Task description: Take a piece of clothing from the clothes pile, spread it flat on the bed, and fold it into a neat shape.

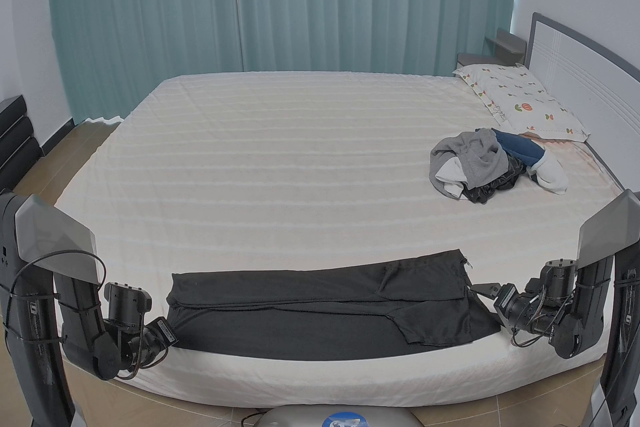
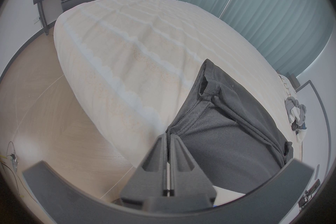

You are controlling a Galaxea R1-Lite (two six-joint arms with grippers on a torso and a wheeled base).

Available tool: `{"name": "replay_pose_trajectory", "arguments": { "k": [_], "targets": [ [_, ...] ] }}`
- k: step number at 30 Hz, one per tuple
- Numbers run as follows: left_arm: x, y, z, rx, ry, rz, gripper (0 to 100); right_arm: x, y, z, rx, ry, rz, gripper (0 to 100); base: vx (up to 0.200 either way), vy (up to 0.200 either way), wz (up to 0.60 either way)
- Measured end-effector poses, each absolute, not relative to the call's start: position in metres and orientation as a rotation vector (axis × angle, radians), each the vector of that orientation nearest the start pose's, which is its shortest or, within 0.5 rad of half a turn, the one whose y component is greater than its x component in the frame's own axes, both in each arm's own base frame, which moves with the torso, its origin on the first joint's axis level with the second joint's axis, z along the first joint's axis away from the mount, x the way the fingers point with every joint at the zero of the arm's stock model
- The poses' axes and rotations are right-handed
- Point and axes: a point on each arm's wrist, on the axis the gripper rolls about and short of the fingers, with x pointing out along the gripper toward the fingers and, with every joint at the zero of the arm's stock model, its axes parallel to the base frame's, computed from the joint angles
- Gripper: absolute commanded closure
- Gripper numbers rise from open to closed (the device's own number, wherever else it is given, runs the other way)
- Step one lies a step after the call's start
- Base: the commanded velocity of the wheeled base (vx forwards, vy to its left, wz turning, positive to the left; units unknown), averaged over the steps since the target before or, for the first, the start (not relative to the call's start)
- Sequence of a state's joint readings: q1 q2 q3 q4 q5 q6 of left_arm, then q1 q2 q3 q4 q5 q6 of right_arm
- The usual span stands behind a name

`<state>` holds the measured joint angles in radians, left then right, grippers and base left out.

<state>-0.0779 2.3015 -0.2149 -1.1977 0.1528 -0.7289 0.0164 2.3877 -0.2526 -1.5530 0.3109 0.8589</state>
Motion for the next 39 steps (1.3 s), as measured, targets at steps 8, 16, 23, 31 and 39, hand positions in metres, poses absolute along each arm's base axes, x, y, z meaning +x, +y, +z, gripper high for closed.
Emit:
{"name": "replay_pose_trajectory", "arguments": {
  "k": [8, 16, 23, 31, 39],
  "targets": [
    [0.243, -0.013, -0.044, -0.581, 0.806, 0.390, 100, 0.268, 0.012, -0.036, 0.902, 0.690, 0.042, 0, 0.000, 0.000, 0.00],
    [0.247, -0.007, -0.045, -0.601, 0.794, 0.403, 100, 0.258, 0.013, -0.029, 0.887, 0.699, 0.039, 0, 0.000, 0.000, 0.00],
    [0.249, -0.006, -0.045, -0.611, 0.787, 0.404, 100, 0.251, 0.006, -0.021, 0.818, 0.677, 0.044, 0, 0.000, 0.000, 0.00],
    [0.250, -0.005, -0.044, -0.631, 0.787, 0.384, 100, 0.247, 0.003, -0.030, 0.766, 0.710, 0.037, 0, 0.000, 0.000, 0.00],
    [0.251, -0.004, -0.043, -0.635, 0.783, 0.381, 100, 0.243, 0.002, -0.043, 0.710, 0.763, 0.036, 0, 0.000, 0.000, 0.00]
  ]
}}
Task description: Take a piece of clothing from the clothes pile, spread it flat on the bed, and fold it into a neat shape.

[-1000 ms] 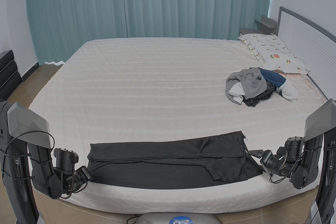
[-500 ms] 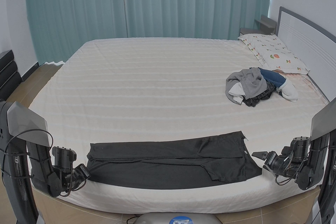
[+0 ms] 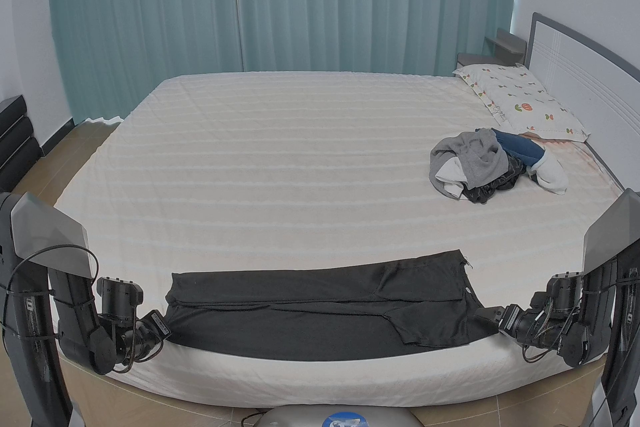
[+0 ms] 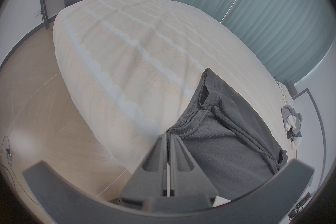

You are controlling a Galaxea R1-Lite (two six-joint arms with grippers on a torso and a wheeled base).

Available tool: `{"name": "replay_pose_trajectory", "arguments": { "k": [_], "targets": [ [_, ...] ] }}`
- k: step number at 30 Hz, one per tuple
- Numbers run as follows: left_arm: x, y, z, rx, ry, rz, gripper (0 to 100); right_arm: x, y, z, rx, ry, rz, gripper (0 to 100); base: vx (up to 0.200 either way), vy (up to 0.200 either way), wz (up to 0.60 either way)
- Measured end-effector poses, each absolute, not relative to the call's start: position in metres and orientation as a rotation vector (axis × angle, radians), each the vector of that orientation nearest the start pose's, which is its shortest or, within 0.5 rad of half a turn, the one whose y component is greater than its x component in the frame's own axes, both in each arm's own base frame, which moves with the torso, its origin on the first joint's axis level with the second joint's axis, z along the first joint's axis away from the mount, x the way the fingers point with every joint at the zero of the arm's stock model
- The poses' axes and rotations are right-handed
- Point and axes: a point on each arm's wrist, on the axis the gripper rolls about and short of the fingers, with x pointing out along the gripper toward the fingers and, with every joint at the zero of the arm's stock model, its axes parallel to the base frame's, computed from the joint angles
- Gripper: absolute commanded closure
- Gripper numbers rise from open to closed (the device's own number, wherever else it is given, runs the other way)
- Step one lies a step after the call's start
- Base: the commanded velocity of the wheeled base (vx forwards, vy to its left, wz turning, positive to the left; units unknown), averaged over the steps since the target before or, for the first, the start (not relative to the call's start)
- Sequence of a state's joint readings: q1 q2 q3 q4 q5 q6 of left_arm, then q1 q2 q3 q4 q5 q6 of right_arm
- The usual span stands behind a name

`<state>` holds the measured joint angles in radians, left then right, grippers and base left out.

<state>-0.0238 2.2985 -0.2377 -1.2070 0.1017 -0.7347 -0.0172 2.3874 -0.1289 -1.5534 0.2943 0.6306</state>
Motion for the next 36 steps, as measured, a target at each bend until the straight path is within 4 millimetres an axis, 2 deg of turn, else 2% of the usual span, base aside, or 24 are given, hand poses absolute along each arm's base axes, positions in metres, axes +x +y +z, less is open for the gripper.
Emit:
{"name": "replay_pose_trajectory", "arguments": {
  "k": [4, 5, 10, 22, 31, 32, 33, 34, 36],
  "targets": [
    [0.252, -0.004, -0.043, -0.636, 0.781, 0.381, 100, 0.244, 0.003, -0.047, 0.710, 0.773, 0.037, 0, 0.000, 0.000, 0.00],
    [0.252, -0.003, -0.043, -0.636, 0.781, 0.381, 100, 0.245, 0.004, -0.047, 0.709, 0.774, 0.038, 100, 0.000, 0.000, 0.00],
    [0.252, -0.003, -0.043, -0.637, 0.780, 0.379, 100, 0.244, 0.005, -0.050, 0.702, 0.785, 0.036, 100, 0.000, 0.000, 0.00],
    [0.254, 0.000, -0.042, -0.620, 0.777, 0.369, 100, 0.220, 0.006, -0.045, 0.591, 0.850, 0.055, 100, 0.000, 0.000, 0.00],
    [0.252, 0.004, -0.041, -0.604, 0.783, 0.363, 100, 0.216, 0.006, -0.044, 0.543, 0.856, 0.073, 100, 0.000, 0.000, 0.00],
    [0.251, 0.004, -0.041, -0.603, 0.784, 0.364, 100, 0.216, 0.006, -0.044, 0.541, 0.856, 0.073, 0, 0.000, 0.000, 0.00],
    [0.251, 0.004, -0.041, -0.602, 0.786, 0.363, 100, 0.216, 0.006, -0.044, 0.540, 0.858, 0.074, 0, 0.000, 0.000, 0.00],
    [0.250, 0.004, -0.040, -0.601, 0.786, 0.362, 0, 0.216, 0.006, -0.044, 0.539, 0.858, 0.074, 0, 0.000, 0.000, 0.00],
    [0.249, 0.004, -0.040, -0.597, 0.791, 0.360, 0, 0.216, 0.007, -0.044, 0.538, 0.860, 0.074, 0, 0.000, 0.000, 0.00]
  ]
}}
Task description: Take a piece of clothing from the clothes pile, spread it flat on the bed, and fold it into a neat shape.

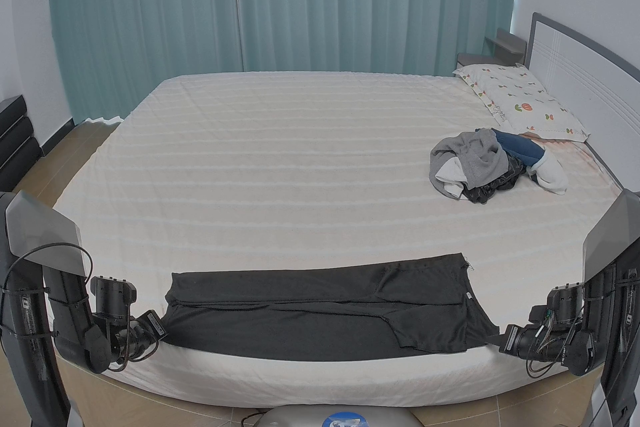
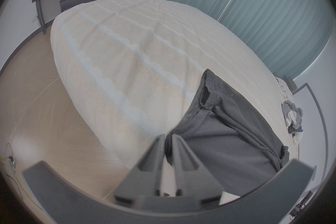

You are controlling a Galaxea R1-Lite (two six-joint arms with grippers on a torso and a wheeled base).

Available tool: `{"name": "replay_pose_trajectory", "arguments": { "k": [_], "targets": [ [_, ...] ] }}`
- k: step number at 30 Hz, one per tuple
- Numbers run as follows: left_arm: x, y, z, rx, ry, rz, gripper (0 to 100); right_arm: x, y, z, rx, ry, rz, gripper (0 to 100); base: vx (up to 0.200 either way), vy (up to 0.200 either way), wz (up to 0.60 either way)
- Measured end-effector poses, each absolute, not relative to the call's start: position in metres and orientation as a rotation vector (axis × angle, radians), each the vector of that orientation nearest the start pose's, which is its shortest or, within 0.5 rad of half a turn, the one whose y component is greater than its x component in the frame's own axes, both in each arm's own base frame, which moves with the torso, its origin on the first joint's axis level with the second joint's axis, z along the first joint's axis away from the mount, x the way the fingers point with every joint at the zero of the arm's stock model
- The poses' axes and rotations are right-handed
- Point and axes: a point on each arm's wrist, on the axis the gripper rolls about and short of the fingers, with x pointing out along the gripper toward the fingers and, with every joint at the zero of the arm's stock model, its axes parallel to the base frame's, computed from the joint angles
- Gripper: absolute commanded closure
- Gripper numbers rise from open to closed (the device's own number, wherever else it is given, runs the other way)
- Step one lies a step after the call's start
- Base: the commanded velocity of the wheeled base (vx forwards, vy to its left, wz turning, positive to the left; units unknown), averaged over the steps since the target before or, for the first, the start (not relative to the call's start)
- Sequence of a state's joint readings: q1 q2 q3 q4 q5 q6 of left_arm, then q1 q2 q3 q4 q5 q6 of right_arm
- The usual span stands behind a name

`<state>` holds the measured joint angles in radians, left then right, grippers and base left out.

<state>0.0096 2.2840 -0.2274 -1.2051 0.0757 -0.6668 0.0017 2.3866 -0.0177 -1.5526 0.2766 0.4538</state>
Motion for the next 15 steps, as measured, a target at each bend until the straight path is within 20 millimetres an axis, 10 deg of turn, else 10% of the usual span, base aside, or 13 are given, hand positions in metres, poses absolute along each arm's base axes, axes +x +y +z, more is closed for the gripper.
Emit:
{"name": "replay_pose_trajectory", "arguments": {
  "k": [15],
  "targets": [
    [0.242, 0.013, -0.014, -0.650, 0.748, 0.255, 0, 0.229, -0.015, -0.021, 0.625, 0.701, 0.016, 0, 0.000, 0.000, 0.00]
  ]
}}
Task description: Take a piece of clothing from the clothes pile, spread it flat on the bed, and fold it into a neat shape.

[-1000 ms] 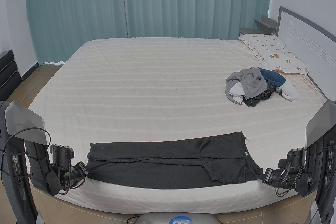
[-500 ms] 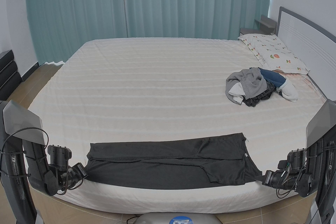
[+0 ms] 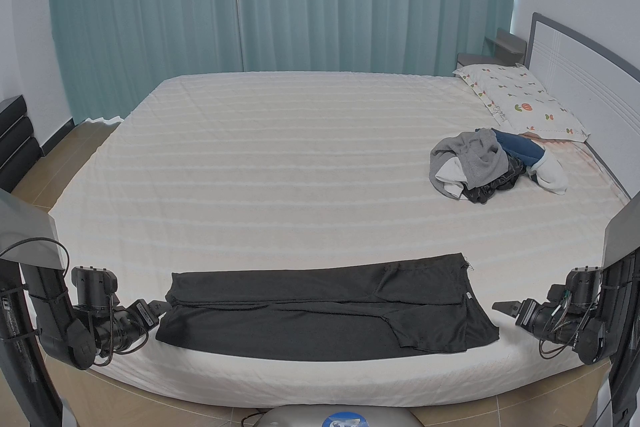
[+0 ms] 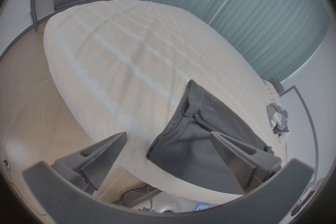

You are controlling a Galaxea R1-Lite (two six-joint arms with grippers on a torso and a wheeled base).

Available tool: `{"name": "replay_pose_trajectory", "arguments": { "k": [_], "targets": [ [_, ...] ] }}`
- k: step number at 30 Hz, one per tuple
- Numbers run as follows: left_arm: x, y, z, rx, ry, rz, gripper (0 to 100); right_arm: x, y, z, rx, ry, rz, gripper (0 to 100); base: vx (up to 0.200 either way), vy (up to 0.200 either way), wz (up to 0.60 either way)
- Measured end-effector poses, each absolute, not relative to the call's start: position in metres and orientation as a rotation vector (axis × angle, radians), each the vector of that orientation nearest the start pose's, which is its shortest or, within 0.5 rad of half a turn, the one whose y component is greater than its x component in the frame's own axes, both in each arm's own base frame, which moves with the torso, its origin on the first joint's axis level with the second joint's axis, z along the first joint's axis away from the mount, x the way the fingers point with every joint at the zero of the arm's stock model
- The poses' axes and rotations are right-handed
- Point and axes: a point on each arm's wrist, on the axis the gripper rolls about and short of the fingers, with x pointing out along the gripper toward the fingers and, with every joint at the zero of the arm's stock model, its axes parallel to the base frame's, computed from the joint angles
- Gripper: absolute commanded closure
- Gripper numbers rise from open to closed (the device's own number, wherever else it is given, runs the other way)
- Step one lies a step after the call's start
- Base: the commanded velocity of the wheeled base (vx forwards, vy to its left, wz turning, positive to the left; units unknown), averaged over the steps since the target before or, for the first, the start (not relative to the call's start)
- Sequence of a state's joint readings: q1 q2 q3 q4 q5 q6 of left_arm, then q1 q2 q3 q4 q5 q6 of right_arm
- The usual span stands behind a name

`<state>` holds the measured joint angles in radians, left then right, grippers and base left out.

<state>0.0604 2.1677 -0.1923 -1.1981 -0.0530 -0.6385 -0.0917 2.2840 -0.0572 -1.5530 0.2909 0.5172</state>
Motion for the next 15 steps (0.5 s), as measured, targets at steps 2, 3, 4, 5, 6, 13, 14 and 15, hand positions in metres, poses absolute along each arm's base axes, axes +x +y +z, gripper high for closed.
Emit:
{"name": "replay_pose_trajectory", "arguments": {
  "k": [2, 3, 4, 5, 6, 13, 14, 15],
  "targets": [
    [0.242, 0.015, -0.009, -0.664, 0.734, 0.235, 0, 0.233, -0.017, -0.019, 0.677, 0.678, 0.001, 0, 0.000, 0.000, 0.00],
    [0.242, 0.016, -0.007, -0.671, 0.728, 0.226, 0, 0.236, -0.019, -0.020, 0.706, 0.671, -0.004, 0, 0.000, 0.000, 0.00],
    [0.243, 0.016, -0.005, -0.675, 0.720, 0.219, 0, 0.239, -0.019, -0.020, 0.731, 0.664, -0.005, 0, 0.000, 0.000, 0.00],
    [0.245, 0.017, -0.004, -0.678, 0.711, 0.212, 0, 0.242, -0.020, -0.020, 0.759, 0.658, -0.004, 0, 0.000, 0.000, 0.00],
    [0.247, 0.017, -0.002, -0.680, 0.700, 0.206, 0, 0.245, -0.021, -0.021, 0.785, 0.656, 0.000, 0, 0.000, 0.000, 0.00],
    [0.269, 0.018, 0.005, -0.683, 0.651, 0.174, 0, 0.253, -0.022, -0.026, 0.926, 0.679, 0.052, 0, 0.000, 0.000, 0.00],
    [0.273, 0.018, 0.005, -0.683, 0.645, 0.168, 0, 0.254, -0.022, -0.027, 0.932, 0.682, 0.055, 0, 0.000, 0.000, 0.00],
    [0.277, 0.018, 0.006, -0.684, 0.640, 0.159, 0, 0.254, -0.022, -0.027, 0.939, 0.683, 0.056, 0, 0.000, 0.000, 0.00]
  ]
}}
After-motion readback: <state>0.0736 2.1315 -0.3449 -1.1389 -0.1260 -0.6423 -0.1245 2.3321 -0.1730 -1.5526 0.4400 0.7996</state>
